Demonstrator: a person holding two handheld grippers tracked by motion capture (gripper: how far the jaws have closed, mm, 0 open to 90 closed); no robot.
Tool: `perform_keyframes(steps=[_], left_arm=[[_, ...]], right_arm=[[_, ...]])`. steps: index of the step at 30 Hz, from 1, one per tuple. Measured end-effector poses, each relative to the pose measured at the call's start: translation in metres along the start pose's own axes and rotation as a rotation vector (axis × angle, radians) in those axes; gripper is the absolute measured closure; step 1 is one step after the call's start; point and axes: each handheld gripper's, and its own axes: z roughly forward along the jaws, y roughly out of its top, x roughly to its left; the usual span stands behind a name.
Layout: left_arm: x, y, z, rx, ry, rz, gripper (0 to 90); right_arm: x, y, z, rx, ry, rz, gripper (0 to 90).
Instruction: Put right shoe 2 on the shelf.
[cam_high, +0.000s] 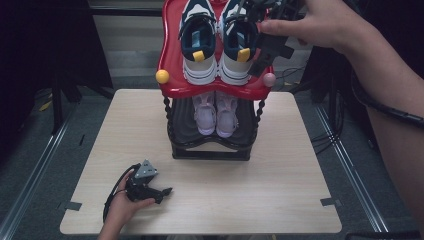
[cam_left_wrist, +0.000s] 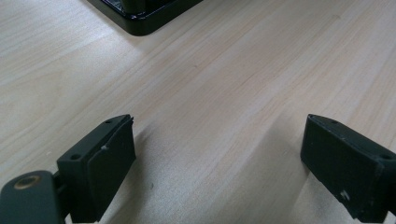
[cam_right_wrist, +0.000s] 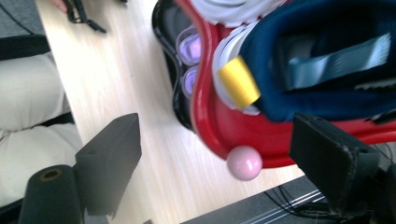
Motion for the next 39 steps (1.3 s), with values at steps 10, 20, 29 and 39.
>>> perform_keyframes(steps=[10, 20, 29, 39], left_arm=[[0.000, 0.000, 0.000, -0.001, 0.003, 0.000, 9.5], [0.001, 0.000, 0.001, -0.005, 0.001, -0.002, 9.5], [0.001, 0.000, 0.001, -0.004, 0.003, -0.003, 9.5], [0.001, 0.000, 0.000, -0.001, 0.001, -0.002, 9.5]], right_arm=[[0.011, -0.024, 0.003, 0.005, 0.039, 0.004, 16.5], [0.020, -0.046, 0.010, 0.001, 0.070, 0.017, 16.7], [0.035, -0.070, 0.037, 0.011, 0.108, 0.013, 16.7], [0.050, -0.097, 0.075, 0.009, 0.140, 0.017, 16.1]])
